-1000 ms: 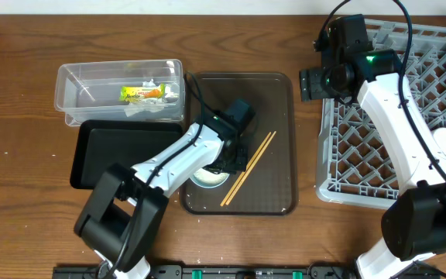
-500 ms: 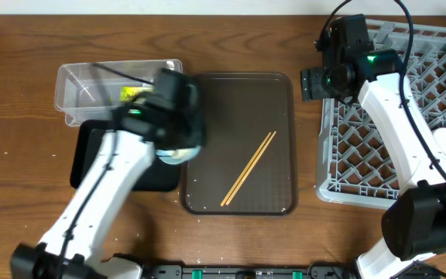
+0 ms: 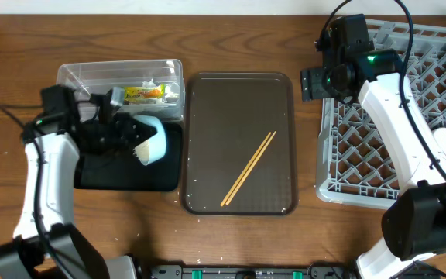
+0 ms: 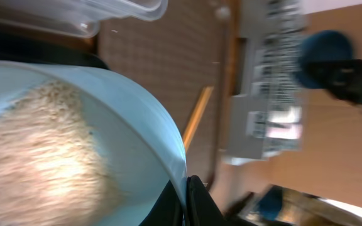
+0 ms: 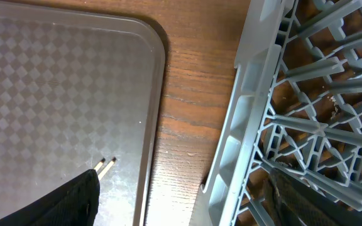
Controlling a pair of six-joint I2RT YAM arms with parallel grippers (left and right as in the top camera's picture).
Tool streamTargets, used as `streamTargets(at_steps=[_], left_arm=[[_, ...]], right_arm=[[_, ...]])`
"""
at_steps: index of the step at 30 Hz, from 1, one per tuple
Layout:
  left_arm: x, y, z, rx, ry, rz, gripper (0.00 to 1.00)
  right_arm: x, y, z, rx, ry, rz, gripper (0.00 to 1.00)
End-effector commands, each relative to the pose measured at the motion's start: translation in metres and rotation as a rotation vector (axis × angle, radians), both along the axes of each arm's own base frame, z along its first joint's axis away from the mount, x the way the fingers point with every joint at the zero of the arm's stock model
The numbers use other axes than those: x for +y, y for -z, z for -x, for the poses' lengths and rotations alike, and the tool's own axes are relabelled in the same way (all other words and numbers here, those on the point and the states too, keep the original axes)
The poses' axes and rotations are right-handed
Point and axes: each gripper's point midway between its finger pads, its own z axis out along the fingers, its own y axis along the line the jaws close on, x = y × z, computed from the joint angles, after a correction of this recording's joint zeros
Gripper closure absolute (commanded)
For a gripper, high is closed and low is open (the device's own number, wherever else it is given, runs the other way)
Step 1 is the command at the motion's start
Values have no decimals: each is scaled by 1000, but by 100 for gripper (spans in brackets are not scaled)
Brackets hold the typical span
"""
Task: Sort waste into correct bins and load items into the dishwasher rack
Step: 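Tip the rice bowl over the black tray to dump the rice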
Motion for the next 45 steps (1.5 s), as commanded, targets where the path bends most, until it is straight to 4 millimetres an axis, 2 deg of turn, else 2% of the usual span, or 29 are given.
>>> streamTargets(at_steps=[1, 5, 10, 18, 31, 33, 35, 36, 37, 38, 39, 40, 42, 45], left_arm=[[-2, -20, 1, -148, 27, 271, 94], [9, -30, -2, -181, -38, 487, 94], [27, -12, -7, -42, -138, 568, 94], [41, -5, -9, 22, -203, 606, 94], [43, -5, -9, 88, -233, 640, 94], [44, 2, -9, 94, -233, 598, 94], [47, 25, -8, 147, -247, 474, 94], [50, 39, -5, 237, -282, 424, 94], [50, 38, -6, 230, -280, 429, 94], [47, 24, -9, 132, -238, 471, 94], [43, 2, -11, -12, -190, 545, 94], [42, -5, -11, -46, -179, 569, 94], [42, -5, -12, -83, -164, 540, 94], [44, 13, -11, -14, -175, 460, 94]], right_arm=[[-6, 0, -1, -1, 24, 5, 17], [-6, 1, 0, 0, 25, 5, 17], [-6, 1, 0, 0, 24, 5, 17], [-6, 0, -1, -1, 24, 5, 17], [-6, 0, -1, -1, 24, 5, 17], [-6, 0, -1, -1, 24, 5, 17], [-6, 0, -1, -1, 24, 5, 16], [-6, 0, -1, -1, 24, 5, 16], [-6, 0, -1, -1, 24, 5, 16], [-6, 1, 0, 0, 24, 5, 16], [-6, 1, 0, 1, 24, 6, 17], [-6, 1, 0, 3, 23, 6, 16], [-6, 1, 0, 2, 24, 6, 17], [-6, 1, 0, 1, 24, 6, 16]])
